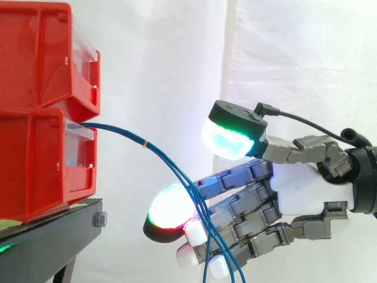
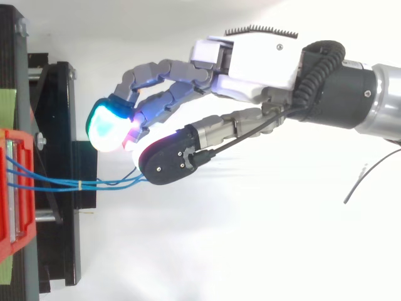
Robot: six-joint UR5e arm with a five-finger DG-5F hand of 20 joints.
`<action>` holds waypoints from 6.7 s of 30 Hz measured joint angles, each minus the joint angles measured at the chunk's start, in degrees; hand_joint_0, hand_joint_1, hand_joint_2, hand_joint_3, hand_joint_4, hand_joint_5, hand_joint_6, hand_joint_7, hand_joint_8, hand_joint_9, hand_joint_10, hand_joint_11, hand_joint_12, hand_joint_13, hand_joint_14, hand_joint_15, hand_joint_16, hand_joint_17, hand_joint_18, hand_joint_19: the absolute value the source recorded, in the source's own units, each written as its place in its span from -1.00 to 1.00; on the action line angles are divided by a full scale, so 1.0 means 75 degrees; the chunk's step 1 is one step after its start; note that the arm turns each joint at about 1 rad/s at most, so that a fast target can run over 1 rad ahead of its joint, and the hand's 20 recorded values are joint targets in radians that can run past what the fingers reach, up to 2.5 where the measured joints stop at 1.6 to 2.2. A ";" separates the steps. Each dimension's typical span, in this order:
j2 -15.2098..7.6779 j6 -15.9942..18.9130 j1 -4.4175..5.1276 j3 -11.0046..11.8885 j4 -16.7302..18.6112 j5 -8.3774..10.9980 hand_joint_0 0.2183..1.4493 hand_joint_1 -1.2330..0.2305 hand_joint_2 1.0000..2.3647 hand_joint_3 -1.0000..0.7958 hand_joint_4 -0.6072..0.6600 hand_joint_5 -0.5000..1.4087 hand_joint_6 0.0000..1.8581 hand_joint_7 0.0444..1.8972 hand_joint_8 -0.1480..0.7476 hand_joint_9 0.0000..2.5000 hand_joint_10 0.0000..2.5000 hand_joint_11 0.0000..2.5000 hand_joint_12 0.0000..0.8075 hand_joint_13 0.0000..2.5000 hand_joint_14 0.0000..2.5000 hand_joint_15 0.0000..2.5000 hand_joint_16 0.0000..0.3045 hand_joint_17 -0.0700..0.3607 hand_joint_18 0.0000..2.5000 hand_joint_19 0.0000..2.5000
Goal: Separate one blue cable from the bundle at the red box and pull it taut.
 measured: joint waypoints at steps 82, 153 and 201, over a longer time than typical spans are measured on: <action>-0.0746 0.0518 0.0010 0.0637 0.1182 -0.0989 -0.41 -0.14 -0.99 -0.39 0.18 -0.61 -0.39 0.28 0.01 -0.28 -0.98 -0.32 -0.06 -0.35 -0.98 -0.58 -0.69 -0.19 -0.46 -0.48; -0.0747 0.0354 -0.0007 0.0862 0.1057 -0.0945 -0.31 -0.39 -0.98 -0.20 0.04 -0.67 -0.10 0.12 0.01 -0.25 -0.98 -0.22 -0.06 -0.29 -0.98 -0.55 -0.69 -0.18 -0.38 -0.47; -0.0747 0.0426 -0.0037 0.0857 0.0924 -0.0946 -0.35 -0.36 -0.96 0.10 -0.21 -0.67 -0.02 0.14 0.03 -0.16 -0.98 -0.13 -0.02 -0.26 -0.98 -0.53 -0.68 -0.17 -0.33 -0.44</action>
